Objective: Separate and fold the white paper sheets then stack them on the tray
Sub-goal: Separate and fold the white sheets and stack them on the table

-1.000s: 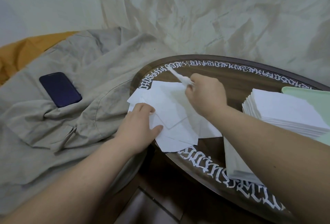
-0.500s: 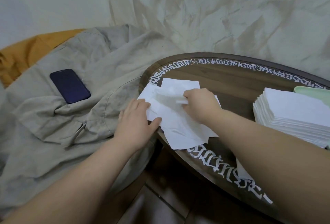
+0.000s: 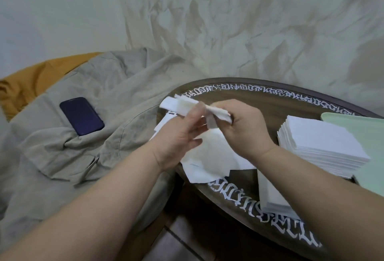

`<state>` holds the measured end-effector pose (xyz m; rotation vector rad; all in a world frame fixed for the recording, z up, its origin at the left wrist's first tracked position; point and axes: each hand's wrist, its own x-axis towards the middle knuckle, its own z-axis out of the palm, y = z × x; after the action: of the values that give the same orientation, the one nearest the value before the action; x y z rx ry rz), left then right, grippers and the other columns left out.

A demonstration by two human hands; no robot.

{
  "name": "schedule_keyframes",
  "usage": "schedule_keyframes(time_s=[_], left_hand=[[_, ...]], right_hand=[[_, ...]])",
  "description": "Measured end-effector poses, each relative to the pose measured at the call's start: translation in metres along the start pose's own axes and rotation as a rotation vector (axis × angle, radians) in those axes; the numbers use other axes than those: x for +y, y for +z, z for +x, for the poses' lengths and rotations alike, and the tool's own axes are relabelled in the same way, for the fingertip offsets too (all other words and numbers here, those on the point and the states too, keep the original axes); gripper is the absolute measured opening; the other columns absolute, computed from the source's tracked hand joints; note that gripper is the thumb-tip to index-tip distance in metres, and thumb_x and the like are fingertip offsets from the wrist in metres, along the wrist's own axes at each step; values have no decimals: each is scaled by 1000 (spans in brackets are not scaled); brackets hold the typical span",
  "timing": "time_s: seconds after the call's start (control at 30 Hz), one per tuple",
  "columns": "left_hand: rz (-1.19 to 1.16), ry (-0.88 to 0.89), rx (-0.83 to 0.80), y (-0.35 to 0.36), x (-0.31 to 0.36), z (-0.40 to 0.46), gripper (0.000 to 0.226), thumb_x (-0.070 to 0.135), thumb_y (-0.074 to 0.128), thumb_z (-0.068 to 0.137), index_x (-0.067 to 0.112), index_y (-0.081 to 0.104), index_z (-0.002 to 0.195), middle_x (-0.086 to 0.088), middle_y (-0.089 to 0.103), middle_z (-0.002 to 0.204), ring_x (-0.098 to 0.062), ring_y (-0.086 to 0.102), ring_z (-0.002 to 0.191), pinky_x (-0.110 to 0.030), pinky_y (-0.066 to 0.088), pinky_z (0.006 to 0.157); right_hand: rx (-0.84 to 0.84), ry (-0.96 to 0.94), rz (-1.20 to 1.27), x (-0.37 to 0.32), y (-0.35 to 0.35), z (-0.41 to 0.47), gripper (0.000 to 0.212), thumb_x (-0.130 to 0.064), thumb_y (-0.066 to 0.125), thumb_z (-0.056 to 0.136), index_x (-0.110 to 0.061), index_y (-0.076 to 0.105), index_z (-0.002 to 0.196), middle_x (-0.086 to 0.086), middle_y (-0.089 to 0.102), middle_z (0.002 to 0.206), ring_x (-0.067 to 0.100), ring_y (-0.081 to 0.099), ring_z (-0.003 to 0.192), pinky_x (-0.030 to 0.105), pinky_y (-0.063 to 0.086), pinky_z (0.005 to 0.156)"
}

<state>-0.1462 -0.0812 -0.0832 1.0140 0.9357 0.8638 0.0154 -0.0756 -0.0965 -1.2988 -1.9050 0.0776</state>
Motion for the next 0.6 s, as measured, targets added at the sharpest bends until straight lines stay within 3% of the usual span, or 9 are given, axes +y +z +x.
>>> schedule_keyframes(time_s=[0.1, 0.2, 0.3, 0.4, 0.53, 0.6], left_hand=[[-164, 67, 36, 23, 10, -15, 27, 29, 68, 88, 13, 69, 109, -5, 72, 103, -21, 68, 98, -36, 52, 90], [-247, 46, 127, 30, 9, -30, 20, 12, 56, 95, 8, 67, 112, -10, 74, 102, -25, 71, 88, -36, 58, 75], [-279, 37, 102, 34, 6, -48, 26, 6, 53, 96, 5, 64, 119, -14, 72, 114, -30, 71, 98, -40, 60, 79], [-202, 25, 21, 41, 8, -67, 28, 2, 56, 91, 5, 65, 117, -14, 71, 117, -31, 69, 106, -41, 56, 90], [-29, 13, -68, 56, 9, -86, 46, 1, 73, 69, 6, 67, 115, -14, 70, 118, -31, 68, 108, -43, 53, 97], [28, -2, -69, 63, 10, -90, 50, 5, 70, 68, 5, 66, 118, -15, 70, 118, -32, 67, 108, -43, 53, 96]], right_hand=[[-140, -109, -114, -13, -16, -20, 43, -36, 55, 80, -15, 68, 116, 0, 64, 123, 23, 56, 112, 34, 46, 96], [-162, -63, -24, -28, -46, -41, 54, -52, 49, 79, -19, 67, 117, -4, 57, 133, 17, 47, 124, 25, 35, 103], [-43, 258, 288, -34, -74, -57, 40, -58, 50, 77, -38, 65, 107, -21, 54, 125, 8, 50, 119, 26, 40, 101], [101, 558, 513, -33, -98, -65, 38, -40, 66, 84, -33, 59, 120, -13, 57, 122, 1, 60, 97, 29, 56, 83], [43, 641, 640, -35, -124, -73, 64, -32, 71, 84, -28, 42, 141, -7, 46, 142, 9, 49, 122, 24, 47, 77], [30, 609, 549, -39, -135, -77, 69, -32, 73, 82, -28, 41, 142, -6, 43, 145, 10, 46, 126, 24, 43, 85]])
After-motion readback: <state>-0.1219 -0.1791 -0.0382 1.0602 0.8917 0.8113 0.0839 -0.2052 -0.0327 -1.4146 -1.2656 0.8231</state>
